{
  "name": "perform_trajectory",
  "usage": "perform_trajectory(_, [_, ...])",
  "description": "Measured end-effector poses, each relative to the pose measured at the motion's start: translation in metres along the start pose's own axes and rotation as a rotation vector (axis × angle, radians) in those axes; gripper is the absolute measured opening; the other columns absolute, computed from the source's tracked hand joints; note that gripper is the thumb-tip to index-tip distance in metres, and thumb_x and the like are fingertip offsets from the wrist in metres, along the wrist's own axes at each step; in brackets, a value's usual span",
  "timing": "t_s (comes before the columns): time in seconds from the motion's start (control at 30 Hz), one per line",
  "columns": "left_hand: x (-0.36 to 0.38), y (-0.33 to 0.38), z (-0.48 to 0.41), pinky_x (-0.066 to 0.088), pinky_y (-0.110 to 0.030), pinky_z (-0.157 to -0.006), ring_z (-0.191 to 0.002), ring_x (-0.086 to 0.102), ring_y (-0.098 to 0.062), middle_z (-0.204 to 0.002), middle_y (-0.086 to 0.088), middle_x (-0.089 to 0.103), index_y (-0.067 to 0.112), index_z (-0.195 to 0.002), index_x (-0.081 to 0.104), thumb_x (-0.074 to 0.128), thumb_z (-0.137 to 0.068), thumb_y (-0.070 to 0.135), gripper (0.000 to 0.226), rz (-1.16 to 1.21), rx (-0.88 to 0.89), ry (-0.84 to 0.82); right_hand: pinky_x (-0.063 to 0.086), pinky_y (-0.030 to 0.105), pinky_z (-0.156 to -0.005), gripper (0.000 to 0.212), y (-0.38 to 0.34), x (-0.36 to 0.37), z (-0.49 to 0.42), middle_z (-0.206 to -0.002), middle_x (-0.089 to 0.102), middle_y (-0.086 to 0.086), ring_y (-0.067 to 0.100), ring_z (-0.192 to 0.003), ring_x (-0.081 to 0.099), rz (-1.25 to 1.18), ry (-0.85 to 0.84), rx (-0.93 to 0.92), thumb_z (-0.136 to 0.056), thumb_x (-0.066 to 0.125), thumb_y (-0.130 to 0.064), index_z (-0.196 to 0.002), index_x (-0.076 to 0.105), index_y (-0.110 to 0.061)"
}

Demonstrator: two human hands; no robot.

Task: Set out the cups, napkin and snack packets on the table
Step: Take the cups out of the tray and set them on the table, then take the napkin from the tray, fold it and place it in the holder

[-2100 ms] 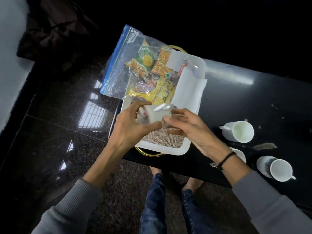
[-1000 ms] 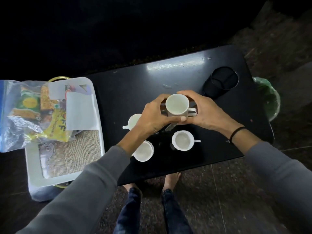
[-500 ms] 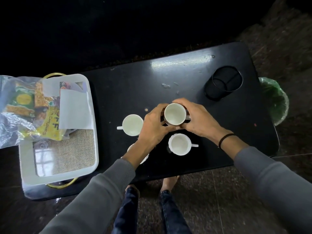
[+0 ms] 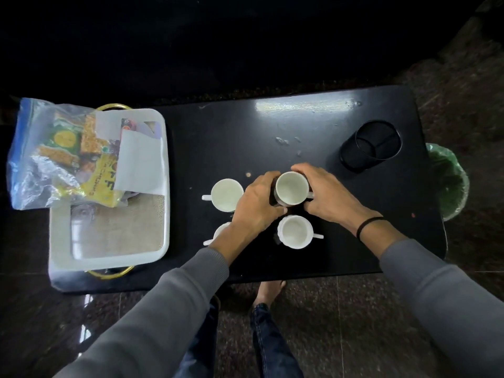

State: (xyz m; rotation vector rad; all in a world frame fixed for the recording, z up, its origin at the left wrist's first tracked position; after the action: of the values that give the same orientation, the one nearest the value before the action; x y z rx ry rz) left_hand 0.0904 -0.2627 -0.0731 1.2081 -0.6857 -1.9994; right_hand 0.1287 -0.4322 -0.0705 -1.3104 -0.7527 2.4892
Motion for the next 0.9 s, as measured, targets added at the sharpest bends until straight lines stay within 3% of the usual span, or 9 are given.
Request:
perform_trajectory(0.23, [-0.041, 0.015, 0.02, 0.053, -0.041, -0.101, -0.13, 0.055, -0.021, -0.141, -0.004, 0.058, 0.018, -0.146, 0.045, 0.083, -0.08, 0.015, 0.076, -0.091, -0.018, 0.012, 0.043, 0.045, -0.108, 0.086, -0.038, -0.033, 0.011, -0.148, 0.047, 0.008, 0.031, -0.137, 0.043, 0.121, -0.079, 0.008, -0.075, 0.07, 0.004, -0.148, 0.036, -0.027])
perform_trajectory(0.33, [-0.062, 0.014, 0.028, 0.05, -0.036, -0.106, -0.13, 0.057, -0.019, -0.141, -0.004, 0.059, 0.019, -0.145, 0.047, 0.082, -0.081, 0.014, 0.073, -0.082, -0.018, 0.043, 0.044, 0.041, -0.106, 0.082, -0.066, -0.041, 0.008, -0.147, 0.048, 0.006, 0.029, -0.136, 0.044, 0.134, -0.084, -0.038, -0.076, 0.066, 0.004, -0.146, 0.038, -0.027])
perform_trajectory(0.43, [-0.084, 0.013, 0.035, 0.052, -0.039, -0.104, -0.127, 0.059, -0.018, -0.138, -0.002, 0.062, 0.019, -0.143, 0.048, 0.08, -0.083, 0.014, 0.068, -0.054, -0.03, 0.084, 0.046, 0.04, -0.103, 0.074, -0.097, -0.044, 0.0, -0.147, 0.049, 0.003, 0.026, -0.135, 0.044, 0.157, -0.073, -0.093, -0.079, 0.065, 0.003, -0.143, 0.042, -0.024])
perform_trajectory(0.67, [-0.149, -0.022, 0.048, 0.052, -0.038, -0.102, -0.128, 0.058, -0.018, -0.14, -0.002, 0.06, 0.017, -0.14, 0.051, 0.073, -0.088, 0.018, 0.056, -0.023, -0.06, 0.196, 0.047, 0.036, -0.098, 0.053, -0.182, -0.015, -0.034, -0.141, 0.057, -0.002, 0.021, -0.13, 0.053, 0.123, -0.054, -0.188, -0.091, 0.069, -0.025, -0.139, 0.045, -0.026])
perform_trajectory(0.8, [-0.196, -0.064, 0.049, 0.05, -0.04, -0.096, -0.123, 0.057, -0.023, -0.134, -0.001, 0.062, 0.02, -0.138, 0.051, 0.068, -0.091, 0.03, 0.051, -0.28, -0.151, 0.324, 0.052, 0.033, -0.09, 0.041, -0.232, 0.015, -0.064, -0.135, 0.059, -0.002, 0.018, -0.121, 0.06, 0.059, -0.06, -0.225, -0.093, 0.066, -0.032, -0.131, 0.051, -0.027])
perform_trajectory(0.9, [-0.223, -0.103, 0.04, 0.045, -0.04, -0.1, -0.131, 0.049, -0.026, -0.143, -0.004, 0.053, 0.018, -0.144, 0.043, 0.064, -0.093, 0.03, 0.056, -0.39, -0.29, 0.34, 0.055, 0.036, -0.09, 0.037, -0.264, 0.042, -0.094, -0.132, 0.06, 0.0, 0.021, -0.114, 0.062, 0.073, -0.052, -0.208, -0.093, 0.066, -0.031, -0.127, 0.053, -0.025])
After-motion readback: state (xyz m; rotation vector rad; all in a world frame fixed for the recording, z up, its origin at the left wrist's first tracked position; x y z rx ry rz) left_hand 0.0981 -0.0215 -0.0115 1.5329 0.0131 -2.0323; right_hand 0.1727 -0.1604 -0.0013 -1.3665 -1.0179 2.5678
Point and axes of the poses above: each hand's wrist, its own z-axis away from the middle knuckle, its own x-axis out of the palm, y = z × x, the point moved 2 cm from there along -z, towards the middle knuckle
